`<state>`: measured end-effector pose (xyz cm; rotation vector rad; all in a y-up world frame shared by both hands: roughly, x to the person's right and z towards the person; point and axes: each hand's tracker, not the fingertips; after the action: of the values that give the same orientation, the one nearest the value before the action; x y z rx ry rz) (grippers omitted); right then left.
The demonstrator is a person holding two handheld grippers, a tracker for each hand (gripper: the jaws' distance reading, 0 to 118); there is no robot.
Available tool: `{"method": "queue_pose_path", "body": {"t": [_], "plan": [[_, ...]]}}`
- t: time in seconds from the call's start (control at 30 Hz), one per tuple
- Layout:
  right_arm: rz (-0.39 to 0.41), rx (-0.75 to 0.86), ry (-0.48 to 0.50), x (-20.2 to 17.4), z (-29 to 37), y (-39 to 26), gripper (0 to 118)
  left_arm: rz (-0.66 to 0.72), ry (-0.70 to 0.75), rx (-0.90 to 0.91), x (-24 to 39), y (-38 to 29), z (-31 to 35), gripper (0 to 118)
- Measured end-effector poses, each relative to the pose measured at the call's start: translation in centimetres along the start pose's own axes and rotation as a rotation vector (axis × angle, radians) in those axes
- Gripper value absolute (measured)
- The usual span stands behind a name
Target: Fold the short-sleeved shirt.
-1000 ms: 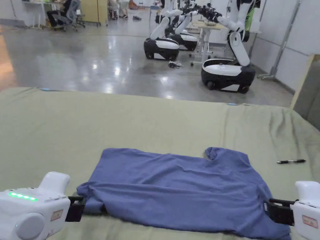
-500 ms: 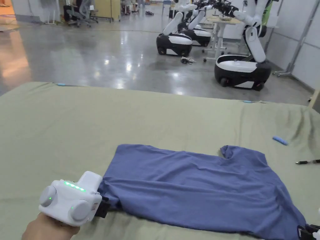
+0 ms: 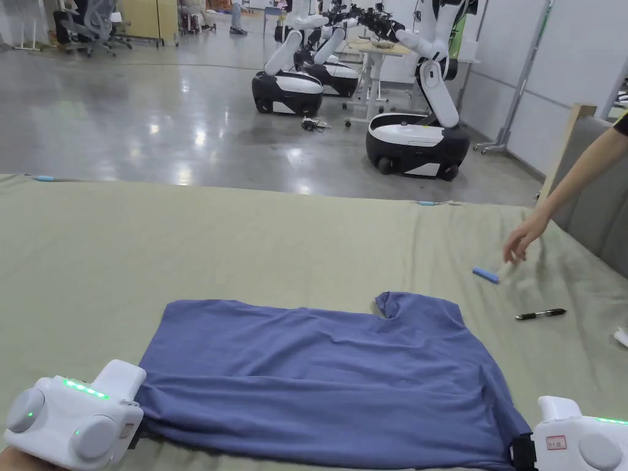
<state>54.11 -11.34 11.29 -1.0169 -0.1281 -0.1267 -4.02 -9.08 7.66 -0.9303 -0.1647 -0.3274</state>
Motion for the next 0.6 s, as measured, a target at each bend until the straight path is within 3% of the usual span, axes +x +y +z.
{"method": "queue_pose_path", "body": {"t": [0.07,0.3,0.4,0.53,0.6], "plan": [[-0.009,0.052,0.032,-0.6,2.2,0.7,11,-0.029,0.002,-0.010,0.2,-0.3,1.4,7],[0.141,0.174,0.034,-2.5,11.9,1.9,11,-0.070,0.039,0.090,-0.1,0.0,11.6,7],[0.158,0.197,0.050,-2.5,14.5,0.7,11,-0.056,0.040,0.107,-1.2,-0.5,14.5,7],[0.178,0.143,0.030,-2.1,13.7,-1.6,11,0.024,-0.035,0.054,-2.6,-2.3,14.0,7],[0.142,0.080,0.055,-1.7,11.7,-3.2,11,0.043,-0.056,0.000,-2.3,-3.8,12.2,7]]}}
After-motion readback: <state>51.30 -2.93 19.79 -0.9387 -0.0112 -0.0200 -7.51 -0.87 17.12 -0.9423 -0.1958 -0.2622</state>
